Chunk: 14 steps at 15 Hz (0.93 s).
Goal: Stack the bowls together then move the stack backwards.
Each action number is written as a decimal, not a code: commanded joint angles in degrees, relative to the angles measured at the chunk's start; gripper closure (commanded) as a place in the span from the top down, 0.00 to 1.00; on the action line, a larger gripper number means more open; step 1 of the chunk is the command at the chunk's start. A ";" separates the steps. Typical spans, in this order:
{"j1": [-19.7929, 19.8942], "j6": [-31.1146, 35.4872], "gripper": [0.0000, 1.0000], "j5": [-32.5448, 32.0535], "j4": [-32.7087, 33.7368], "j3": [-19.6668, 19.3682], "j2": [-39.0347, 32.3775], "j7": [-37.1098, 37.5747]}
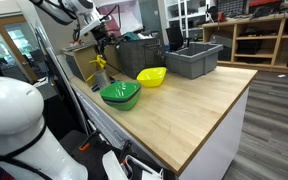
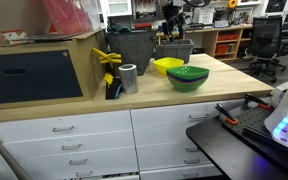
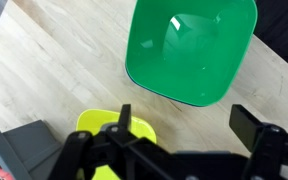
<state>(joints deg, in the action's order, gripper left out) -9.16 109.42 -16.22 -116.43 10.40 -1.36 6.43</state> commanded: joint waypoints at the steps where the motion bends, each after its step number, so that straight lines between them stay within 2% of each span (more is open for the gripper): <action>1: -0.54 -4.06 1.00 0.89 6.00 -0.17 -2.76 -0.61; 9: 0.02 -6.89 1.00 2.06 11.66 -1.21 -4.92 -0.85; 14: 1.25 -2.94 1.00 1.52 12.66 -2.85 -7.42 -6.12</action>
<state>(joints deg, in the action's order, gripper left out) -8.65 105.29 -15.39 -106.02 8.32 -6.30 4.68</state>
